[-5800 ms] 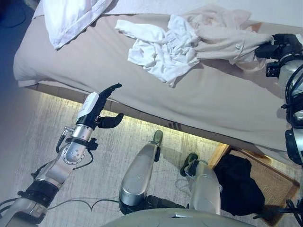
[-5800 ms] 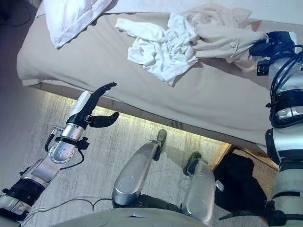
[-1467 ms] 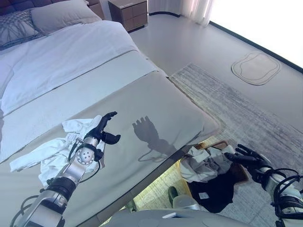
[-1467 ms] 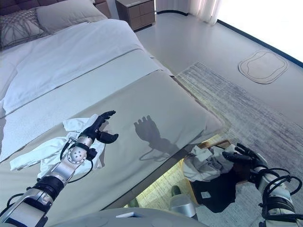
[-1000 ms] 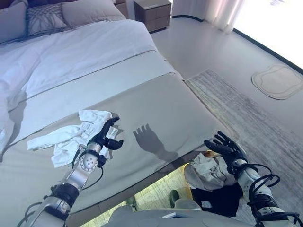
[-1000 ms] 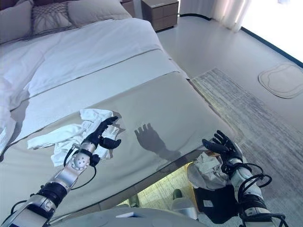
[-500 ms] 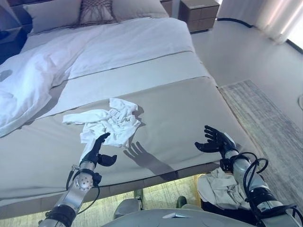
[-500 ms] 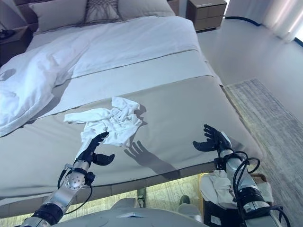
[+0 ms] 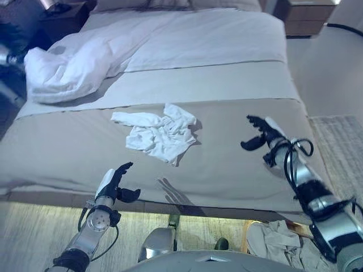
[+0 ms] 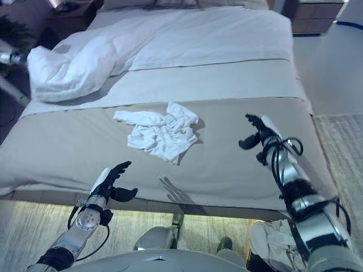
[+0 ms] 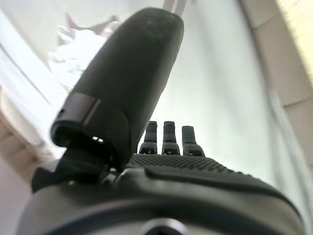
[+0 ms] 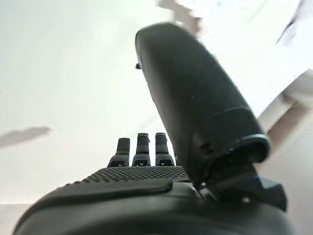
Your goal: Pick up the clothes from the bed and place them into the basket
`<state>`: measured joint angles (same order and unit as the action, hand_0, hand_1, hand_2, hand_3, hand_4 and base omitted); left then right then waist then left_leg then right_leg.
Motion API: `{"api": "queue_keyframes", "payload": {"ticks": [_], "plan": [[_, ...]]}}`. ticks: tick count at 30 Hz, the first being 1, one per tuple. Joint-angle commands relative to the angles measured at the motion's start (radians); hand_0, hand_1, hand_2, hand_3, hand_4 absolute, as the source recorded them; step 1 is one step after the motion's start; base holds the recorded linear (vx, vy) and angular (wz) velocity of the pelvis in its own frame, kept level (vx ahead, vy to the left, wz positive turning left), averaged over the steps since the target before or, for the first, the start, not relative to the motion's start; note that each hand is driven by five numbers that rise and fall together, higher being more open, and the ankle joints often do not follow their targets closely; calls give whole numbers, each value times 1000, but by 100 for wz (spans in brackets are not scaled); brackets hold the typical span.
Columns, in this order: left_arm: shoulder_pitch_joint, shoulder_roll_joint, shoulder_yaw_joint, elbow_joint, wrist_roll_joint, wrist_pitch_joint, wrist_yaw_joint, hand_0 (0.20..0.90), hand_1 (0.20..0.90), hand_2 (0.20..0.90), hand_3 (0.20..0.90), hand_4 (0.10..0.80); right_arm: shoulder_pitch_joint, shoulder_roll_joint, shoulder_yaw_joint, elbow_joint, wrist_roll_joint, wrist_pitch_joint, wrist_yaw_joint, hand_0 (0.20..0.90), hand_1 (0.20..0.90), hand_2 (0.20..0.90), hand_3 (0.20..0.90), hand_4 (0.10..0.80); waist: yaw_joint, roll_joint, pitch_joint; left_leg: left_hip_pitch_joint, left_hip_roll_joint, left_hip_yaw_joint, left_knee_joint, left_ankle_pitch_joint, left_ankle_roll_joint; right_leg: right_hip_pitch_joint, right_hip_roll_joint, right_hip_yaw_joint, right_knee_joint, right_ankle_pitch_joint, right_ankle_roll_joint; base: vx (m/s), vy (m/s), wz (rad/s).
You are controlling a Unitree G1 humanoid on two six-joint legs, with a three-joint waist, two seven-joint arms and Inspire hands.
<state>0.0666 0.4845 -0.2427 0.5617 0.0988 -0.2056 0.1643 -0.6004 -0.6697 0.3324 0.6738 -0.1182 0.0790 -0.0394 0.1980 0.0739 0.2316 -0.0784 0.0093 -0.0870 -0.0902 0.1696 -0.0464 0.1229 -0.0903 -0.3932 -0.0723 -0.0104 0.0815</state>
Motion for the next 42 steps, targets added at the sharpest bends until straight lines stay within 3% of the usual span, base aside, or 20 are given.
{"api": "queue_keyframes", "payload": {"ticks": [1, 8, 14, 21, 33, 40, 41, 42], "plan": [[-66, 90, 30, -80, -1, -94, 4, 900, 900, 900, 900, 800, -200, -88, 63, -42, -74, -24, -48, 900, 900, 900, 900, 800, 50, -37, 61, -35, 6, 9, 235, -207, -19, -162, -52, 18, 301, -129, -75, -22, 51, 32], [-67, 112, 9, -103, -11, -117, 34, 900, 900, 900, 900, 800, -300, -123, 140, -39, -133, 47, -54, 900, 900, 900, 900, 800, 104, 3, 190, -168, -28, -31, 383, -231, -2, -280, -119, -12, 513, -190, -106, -5, 56, 35], [-83, 125, 0, -169, -12, -126, 65, 900, 900, 900, 900, 800, -383, -116, 180, -7, -165, 81, -67, 900, 900, 900, 900, 800, 138, 20, 285, -246, -60, -38, 458, -258, 13, -353, -150, -15, 633, -238, -104, 22, 6, 24], [-77, 166, -14, -292, -11, -129, 116, 900, 900, 900, 900, 800, -442, -108, 215, -1, -135, 129, -90, 900, 900, 900, 900, 800, 169, 31, 288, -432, -111, -34, 576, -291, 62, -538, -177, -23, 777, -264, -109, -17, 6, 14], [-71, 213, -22, -504, -32, -119, 191, 900, 900, 900, 900, 800, -640, -90, 235, 100, -35, 198, -208, 900, 900, 900, 900, 800, 202, 86, 288, -774, -147, 4, 865, -364, 104, -880, -205, 8, 1040, -320, -128, -54, 32, 7], [-62, 216, -23, -552, -42, -116, 217, 900, 900, 900, 900, 800, -705, -77, 203, 135, 216, 104, -251, 900, 900, 900, 900, 800, 206, 92, 288, -885, -147, 16, 947, -382, 120, -998, -204, 23, 1112, -334, -136, -63, 18, 14], [-64, 216, -24, -548, -42, -117, 217, 900, 900, 900, 900, 800, -699, -70, 190, 130, 239, 91, -249, 801, 801, 801, 785, 685, 205, 89, 288, -885, -147, 15, 947, -381, 119, -998, -201, 24, 1113, -334, -136, -25, -13, -8], [-66, 216, -23, -544, -45, -118, 216, 900, 900, 900, 900, 800, -694, -66, 178, 126, 263, 80, -246, 300, 300, 300, 200, 100, 204, 85, 288, -882, -146, 13, 944, -381, 119, -995, -198, 24, 1112, -335, -135, -15, -19, -31]]}}
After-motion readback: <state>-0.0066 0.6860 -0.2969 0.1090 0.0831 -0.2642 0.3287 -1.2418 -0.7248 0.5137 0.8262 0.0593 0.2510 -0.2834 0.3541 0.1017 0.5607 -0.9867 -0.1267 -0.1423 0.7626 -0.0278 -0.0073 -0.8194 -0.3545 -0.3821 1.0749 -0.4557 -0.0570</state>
